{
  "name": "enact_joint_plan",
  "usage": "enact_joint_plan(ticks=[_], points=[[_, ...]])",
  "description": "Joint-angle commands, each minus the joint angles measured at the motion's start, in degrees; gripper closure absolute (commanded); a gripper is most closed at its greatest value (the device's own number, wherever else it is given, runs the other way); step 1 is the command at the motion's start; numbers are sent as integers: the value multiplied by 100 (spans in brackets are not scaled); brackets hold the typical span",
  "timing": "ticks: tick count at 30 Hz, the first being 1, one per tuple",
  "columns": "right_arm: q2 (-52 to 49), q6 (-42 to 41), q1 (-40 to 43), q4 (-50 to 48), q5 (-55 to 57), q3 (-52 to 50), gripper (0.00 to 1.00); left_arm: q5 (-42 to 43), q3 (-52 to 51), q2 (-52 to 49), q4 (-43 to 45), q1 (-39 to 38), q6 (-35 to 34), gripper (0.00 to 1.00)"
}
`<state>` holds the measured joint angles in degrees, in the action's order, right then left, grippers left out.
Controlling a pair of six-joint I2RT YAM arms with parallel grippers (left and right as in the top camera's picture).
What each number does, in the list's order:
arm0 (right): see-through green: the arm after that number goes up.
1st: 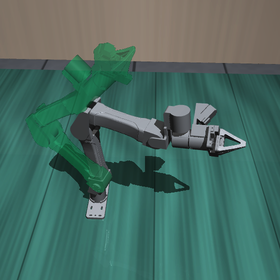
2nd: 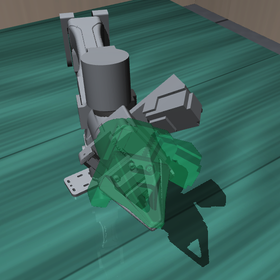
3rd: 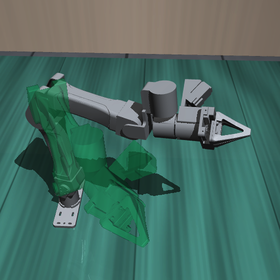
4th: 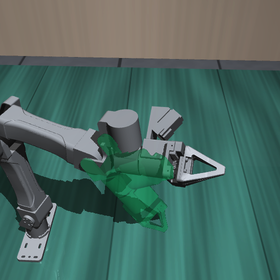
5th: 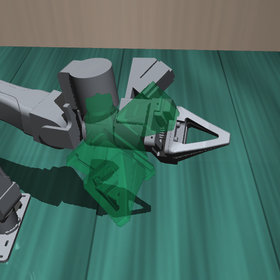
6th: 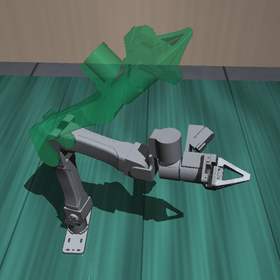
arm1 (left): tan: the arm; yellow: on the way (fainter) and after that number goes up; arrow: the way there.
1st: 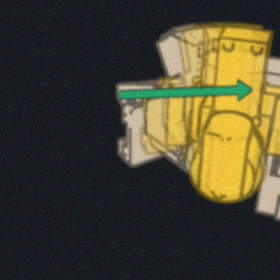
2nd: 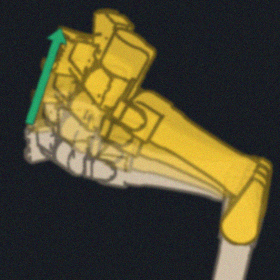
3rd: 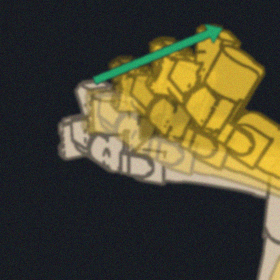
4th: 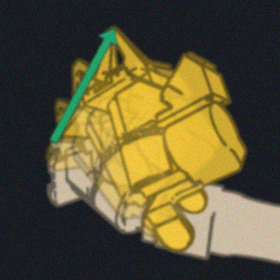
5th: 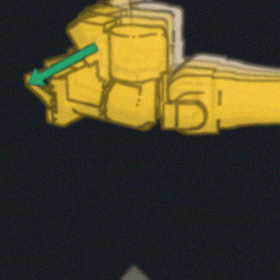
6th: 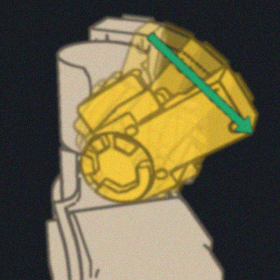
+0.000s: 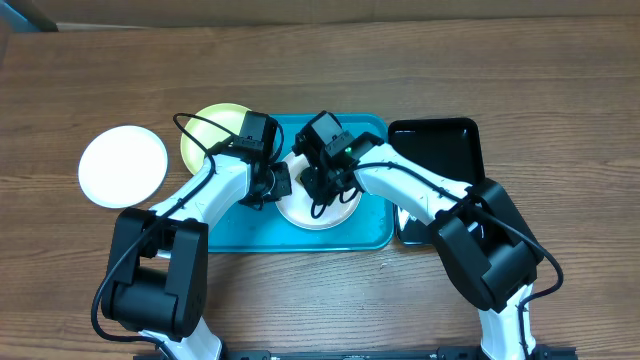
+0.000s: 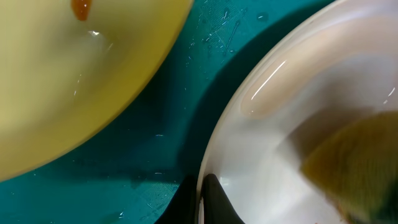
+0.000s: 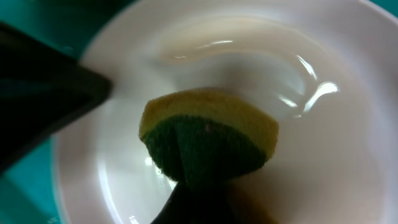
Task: Clean dirty plates on tray and stack at the side
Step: 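Scrub the white plate with the sponge held in the right gripper, then return the sponge to the black tray, release, raise right gripper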
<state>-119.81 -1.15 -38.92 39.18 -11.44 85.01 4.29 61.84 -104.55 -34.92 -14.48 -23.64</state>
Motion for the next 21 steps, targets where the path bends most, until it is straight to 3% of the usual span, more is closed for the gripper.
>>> enact_joint_plan(ticks=[1,9,15,21], points=[[55,-11,343,234,-1322,697,96,-61,-94,-109,-44,11,55,96],[352,-7,1596,1346,-2352,1543,96,-61,-94,-109,-44,11,55,95],[525,-11,2708,2243,-2229,1598,96,-61,-94,-109,-42,11,55,90],[520,-11,3491,2931,-1156,1257,96,-59,-94,-109,-42,11,52,78]])
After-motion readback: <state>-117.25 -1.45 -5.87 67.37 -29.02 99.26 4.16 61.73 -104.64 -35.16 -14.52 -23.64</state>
